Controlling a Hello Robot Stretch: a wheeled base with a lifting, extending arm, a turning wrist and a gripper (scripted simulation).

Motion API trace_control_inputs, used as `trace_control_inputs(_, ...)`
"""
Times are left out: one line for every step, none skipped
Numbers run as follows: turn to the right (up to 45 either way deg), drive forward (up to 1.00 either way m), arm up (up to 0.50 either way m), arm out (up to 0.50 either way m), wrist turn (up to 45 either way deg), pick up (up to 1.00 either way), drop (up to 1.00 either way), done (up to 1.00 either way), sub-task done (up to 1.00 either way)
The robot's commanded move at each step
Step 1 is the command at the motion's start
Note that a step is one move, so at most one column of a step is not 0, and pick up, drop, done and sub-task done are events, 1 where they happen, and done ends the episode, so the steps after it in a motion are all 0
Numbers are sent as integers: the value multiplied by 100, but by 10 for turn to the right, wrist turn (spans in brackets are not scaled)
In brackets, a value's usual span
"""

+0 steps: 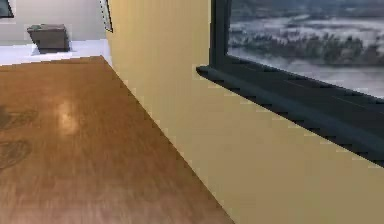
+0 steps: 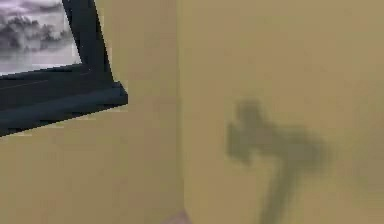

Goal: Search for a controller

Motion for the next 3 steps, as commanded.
trace_control_inputs(-300,0,0,0,0,0,0,0,0)
trace_control_inputs(0,5,0,0,0,0,0,0,0)
trace_control_inputs(-450,0,0,0,0,0,0,0,0)
